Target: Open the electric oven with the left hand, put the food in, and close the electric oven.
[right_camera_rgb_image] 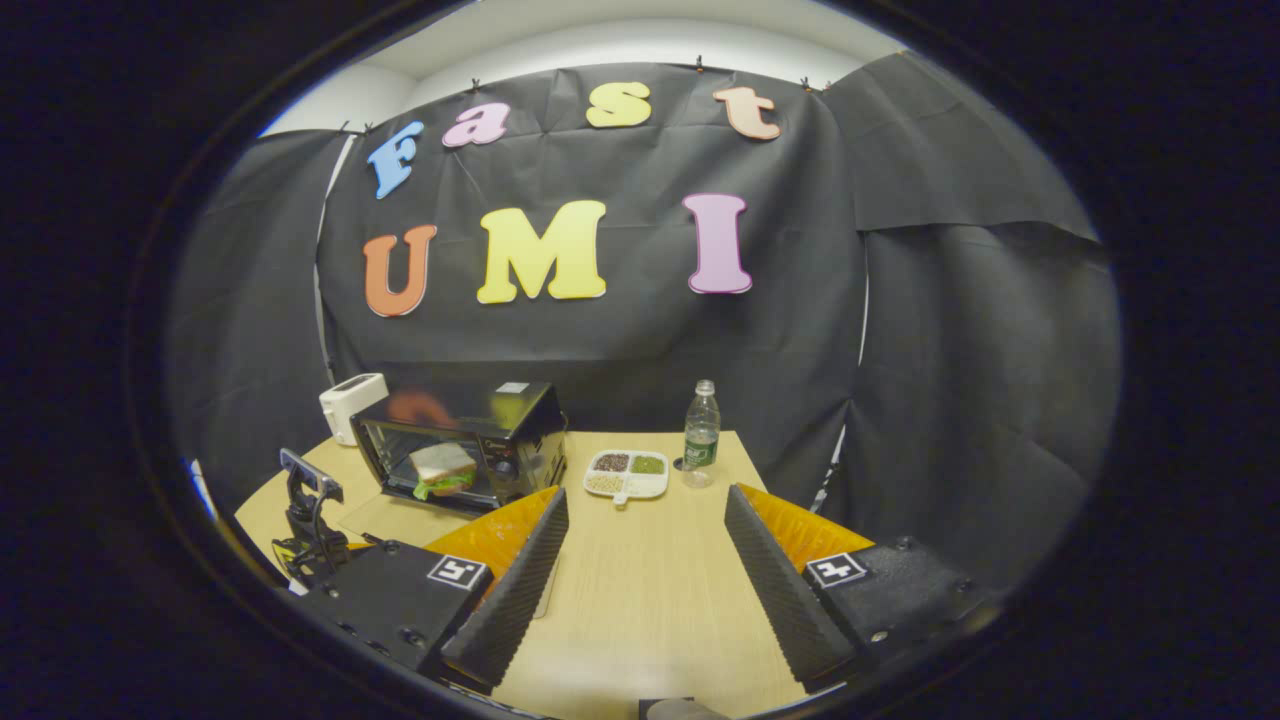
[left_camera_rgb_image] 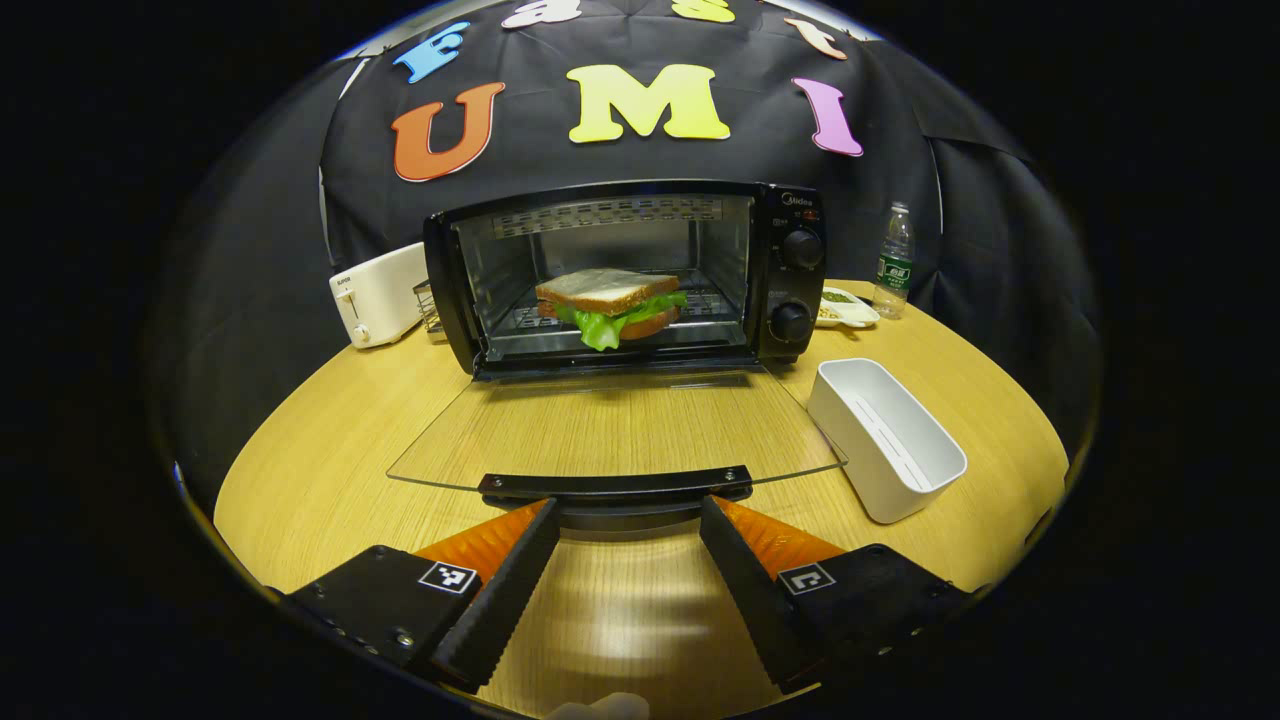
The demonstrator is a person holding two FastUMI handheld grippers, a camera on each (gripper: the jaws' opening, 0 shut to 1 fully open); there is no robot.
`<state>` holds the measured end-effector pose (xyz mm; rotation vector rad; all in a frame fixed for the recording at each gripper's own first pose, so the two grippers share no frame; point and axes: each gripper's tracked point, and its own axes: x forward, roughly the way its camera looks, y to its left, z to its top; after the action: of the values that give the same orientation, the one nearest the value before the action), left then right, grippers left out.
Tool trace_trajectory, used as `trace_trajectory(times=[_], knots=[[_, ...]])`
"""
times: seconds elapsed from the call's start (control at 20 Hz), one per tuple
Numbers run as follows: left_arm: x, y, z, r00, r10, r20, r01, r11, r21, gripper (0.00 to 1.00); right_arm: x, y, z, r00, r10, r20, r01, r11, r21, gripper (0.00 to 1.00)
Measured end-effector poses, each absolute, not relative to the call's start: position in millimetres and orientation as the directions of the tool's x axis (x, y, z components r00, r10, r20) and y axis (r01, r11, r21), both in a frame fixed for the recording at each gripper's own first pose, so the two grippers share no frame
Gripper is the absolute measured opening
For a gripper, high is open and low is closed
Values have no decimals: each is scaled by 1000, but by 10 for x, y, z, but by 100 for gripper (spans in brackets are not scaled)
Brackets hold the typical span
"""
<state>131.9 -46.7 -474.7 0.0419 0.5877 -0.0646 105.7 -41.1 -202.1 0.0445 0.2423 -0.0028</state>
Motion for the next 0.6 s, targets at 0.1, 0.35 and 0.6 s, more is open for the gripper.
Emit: trace_trajectory(times=[0.1, 0.35, 0.6], knots=[[1341, -467, -4668, 835, -53, -548, 71, 997, 11, 94, 1089, -374, -1943, 974, 10, -228, 0, 999, 44, 97], [1438, -457, -4381, 852, -50, -521, 63, 998, 8, 94, 1172, -338, -1768, 979, 19, -202, -12, 999, 36, 97], [1687, -431, -3909, 884, -36, -465, 49, 999, 16, 95, 1254, -299, -1642, 982, 31, -187, -24, 999, 41, 97]])
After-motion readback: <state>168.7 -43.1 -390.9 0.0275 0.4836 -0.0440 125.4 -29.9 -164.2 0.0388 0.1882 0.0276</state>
